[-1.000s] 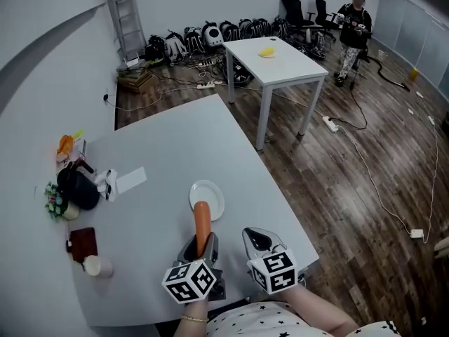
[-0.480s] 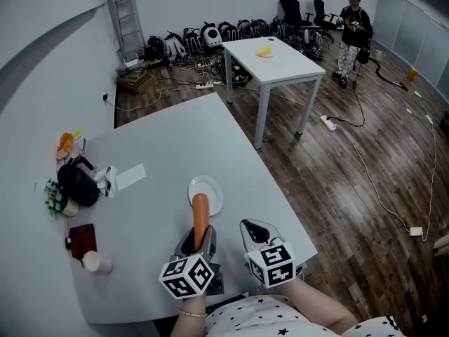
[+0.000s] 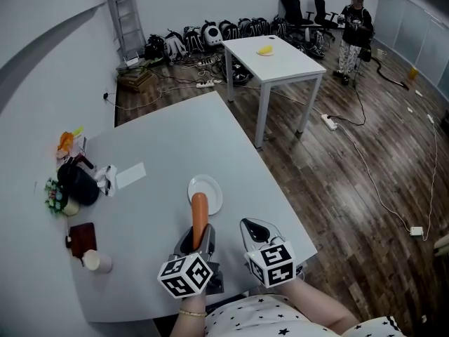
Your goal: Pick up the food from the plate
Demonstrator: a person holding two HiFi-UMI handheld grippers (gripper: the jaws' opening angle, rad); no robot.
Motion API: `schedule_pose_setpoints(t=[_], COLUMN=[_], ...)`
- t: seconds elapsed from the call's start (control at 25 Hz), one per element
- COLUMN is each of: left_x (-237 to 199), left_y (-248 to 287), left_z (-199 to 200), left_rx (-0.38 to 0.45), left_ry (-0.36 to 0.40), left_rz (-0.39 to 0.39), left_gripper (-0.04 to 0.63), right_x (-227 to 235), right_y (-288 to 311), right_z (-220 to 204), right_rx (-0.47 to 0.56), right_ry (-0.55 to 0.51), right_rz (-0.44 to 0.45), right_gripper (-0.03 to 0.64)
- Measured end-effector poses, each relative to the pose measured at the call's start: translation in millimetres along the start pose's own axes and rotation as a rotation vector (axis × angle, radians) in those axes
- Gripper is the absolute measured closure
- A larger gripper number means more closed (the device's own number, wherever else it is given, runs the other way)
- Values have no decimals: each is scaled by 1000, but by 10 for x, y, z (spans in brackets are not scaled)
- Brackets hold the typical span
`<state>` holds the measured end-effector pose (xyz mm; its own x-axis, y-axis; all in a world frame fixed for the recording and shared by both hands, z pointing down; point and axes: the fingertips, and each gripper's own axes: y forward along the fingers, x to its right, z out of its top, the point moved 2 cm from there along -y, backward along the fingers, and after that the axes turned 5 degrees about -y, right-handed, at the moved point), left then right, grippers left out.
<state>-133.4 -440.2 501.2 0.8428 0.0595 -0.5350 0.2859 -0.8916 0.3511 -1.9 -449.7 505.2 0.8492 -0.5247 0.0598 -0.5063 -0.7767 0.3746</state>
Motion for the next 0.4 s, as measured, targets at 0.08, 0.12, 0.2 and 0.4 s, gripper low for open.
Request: schedule_pose_setpoints(t=[0.08, 0.12, 0.2, 0.4], left_x=[-3, -7, -14, -7], left_y=[-7, -11, -17, -8], left_z=[3, 8, 15, 22], left_rx=[2, 3, 5, 7], left_ry=[-2, -3, -5, -12], left_rz=[-1, -1, 0, 6], left_gripper=[403, 403, 403, 403], right_x=[-6, -13, -23, -16], right_y=[-5, -7, -11, -21], right_z=[-10, -15, -27, -34], right_rx=[-2, -4, -9, -15], right_ry=[-1, -2, -4, -11], right_rz=[-2, -3, -2, 2], right_gripper=[618, 618, 618, 618])
